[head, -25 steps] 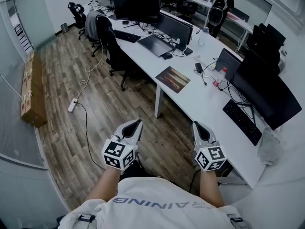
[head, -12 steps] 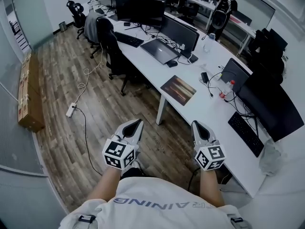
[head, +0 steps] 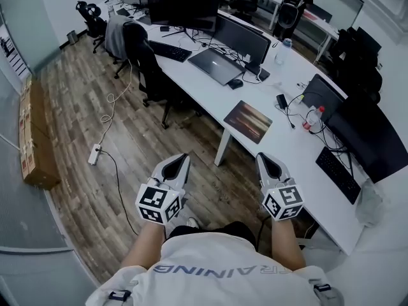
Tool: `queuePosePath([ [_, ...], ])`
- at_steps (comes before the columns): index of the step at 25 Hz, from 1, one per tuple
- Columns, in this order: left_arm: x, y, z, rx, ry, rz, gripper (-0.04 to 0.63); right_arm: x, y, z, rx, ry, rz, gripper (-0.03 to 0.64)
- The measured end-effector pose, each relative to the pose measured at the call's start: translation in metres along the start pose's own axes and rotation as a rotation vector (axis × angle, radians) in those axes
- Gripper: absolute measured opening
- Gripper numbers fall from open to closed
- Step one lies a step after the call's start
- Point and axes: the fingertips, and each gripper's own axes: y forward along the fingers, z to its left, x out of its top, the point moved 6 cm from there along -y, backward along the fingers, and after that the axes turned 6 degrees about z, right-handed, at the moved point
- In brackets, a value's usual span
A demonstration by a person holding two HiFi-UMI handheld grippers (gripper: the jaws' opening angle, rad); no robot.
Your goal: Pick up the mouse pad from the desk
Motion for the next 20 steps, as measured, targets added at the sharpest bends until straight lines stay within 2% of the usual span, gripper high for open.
queuePosePath([
  [10, -0.007, 0.024, 0.040, -0.002, -0.055, 0.021, 0.000, 0.003, 0.045, -0.006, -0.003, 0.013, 0.046, 0.012],
  [20, 0.030, 0.107, 0.059, -0.014, 0.010, 0.035, 0.000, 0.016, 0.103, -0.063, -0.009, 0.061, -0.002, 0.012],
])
